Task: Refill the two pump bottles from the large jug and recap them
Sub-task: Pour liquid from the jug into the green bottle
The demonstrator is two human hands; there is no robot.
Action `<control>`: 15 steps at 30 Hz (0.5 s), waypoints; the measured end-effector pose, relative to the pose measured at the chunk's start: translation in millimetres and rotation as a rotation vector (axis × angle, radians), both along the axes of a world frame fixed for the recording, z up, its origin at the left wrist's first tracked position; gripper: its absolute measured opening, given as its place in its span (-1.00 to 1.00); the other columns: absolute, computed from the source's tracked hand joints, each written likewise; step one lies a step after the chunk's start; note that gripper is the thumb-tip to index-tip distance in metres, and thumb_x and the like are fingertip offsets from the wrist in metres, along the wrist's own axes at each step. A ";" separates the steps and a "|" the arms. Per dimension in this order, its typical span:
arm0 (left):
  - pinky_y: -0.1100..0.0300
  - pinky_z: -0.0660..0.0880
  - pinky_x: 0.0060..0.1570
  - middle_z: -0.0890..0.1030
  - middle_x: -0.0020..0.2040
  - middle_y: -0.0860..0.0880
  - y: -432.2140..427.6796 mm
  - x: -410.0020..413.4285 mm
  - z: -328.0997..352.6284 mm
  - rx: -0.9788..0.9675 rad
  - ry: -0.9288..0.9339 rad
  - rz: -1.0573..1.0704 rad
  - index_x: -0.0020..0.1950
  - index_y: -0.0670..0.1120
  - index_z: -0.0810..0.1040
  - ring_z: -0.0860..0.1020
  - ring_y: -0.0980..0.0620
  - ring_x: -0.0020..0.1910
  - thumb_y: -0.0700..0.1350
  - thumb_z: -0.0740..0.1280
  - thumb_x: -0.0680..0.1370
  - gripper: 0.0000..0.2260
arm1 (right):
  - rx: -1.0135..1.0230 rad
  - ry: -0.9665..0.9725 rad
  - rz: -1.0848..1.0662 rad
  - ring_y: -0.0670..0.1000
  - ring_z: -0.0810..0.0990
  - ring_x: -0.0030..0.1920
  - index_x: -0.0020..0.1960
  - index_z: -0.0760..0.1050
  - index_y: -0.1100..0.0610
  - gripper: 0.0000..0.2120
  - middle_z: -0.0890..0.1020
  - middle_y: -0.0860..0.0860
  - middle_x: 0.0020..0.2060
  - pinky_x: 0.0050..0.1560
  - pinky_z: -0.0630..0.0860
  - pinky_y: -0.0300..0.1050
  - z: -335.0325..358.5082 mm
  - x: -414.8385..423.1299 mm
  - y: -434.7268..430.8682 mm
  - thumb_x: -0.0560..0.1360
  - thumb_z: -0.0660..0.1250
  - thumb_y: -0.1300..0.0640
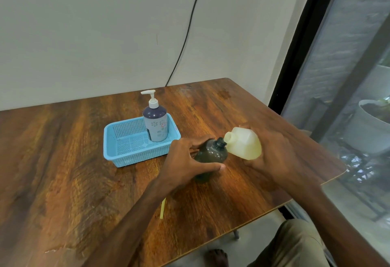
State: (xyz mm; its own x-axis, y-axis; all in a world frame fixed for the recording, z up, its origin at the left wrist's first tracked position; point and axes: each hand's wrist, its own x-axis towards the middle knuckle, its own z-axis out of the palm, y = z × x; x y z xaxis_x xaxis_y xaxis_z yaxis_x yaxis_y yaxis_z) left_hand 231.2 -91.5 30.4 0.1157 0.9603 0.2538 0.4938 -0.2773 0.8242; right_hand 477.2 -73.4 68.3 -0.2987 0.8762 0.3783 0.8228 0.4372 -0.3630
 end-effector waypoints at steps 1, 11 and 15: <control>0.52 0.51 0.03 0.60 0.18 0.31 -0.5 0.2 -0.1 0.002 -0.004 0.002 0.41 0.10 0.57 0.52 0.55 0.10 0.17 0.67 0.29 -0.28 | 0.006 -0.007 0.003 0.08 0.56 0.22 0.40 0.43 -0.05 -0.28 0.62 -0.01 0.21 0.10 0.58 0.14 0.1 0.0 0.4 0.31 0.63 0.00; 0.16 0.61 0.24 0.66 0.29 0.16 -0.9 3.2 -7.2 0.003 -0.056 0.005 0.42 0.08 0.57 0.60 0.26 0.26 0.24 0.66 0.24 -0.22 | 0.036 -0.050 0.018 0.08 0.58 0.19 0.37 0.49 0.00 -0.32 0.65 0.01 0.17 0.05 0.50 -0.01 4.5 -1.9 -0.6 0.31 0.63 0.07; 0.16 0.60 0.26 0.66 0.27 0.18 -1.2 3.5 -8.0 0.003 -0.080 0.000 0.39 0.13 0.57 0.59 0.27 0.26 0.21 0.67 0.25 -0.26 | 0.020 -0.057 0.019 0.10 0.59 0.19 0.38 0.50 0.03 -0.32 0.65 0.03 0.18 0.06 0.49 -0.02 3.9 -1.5 1.2 0.31 0.63 0.09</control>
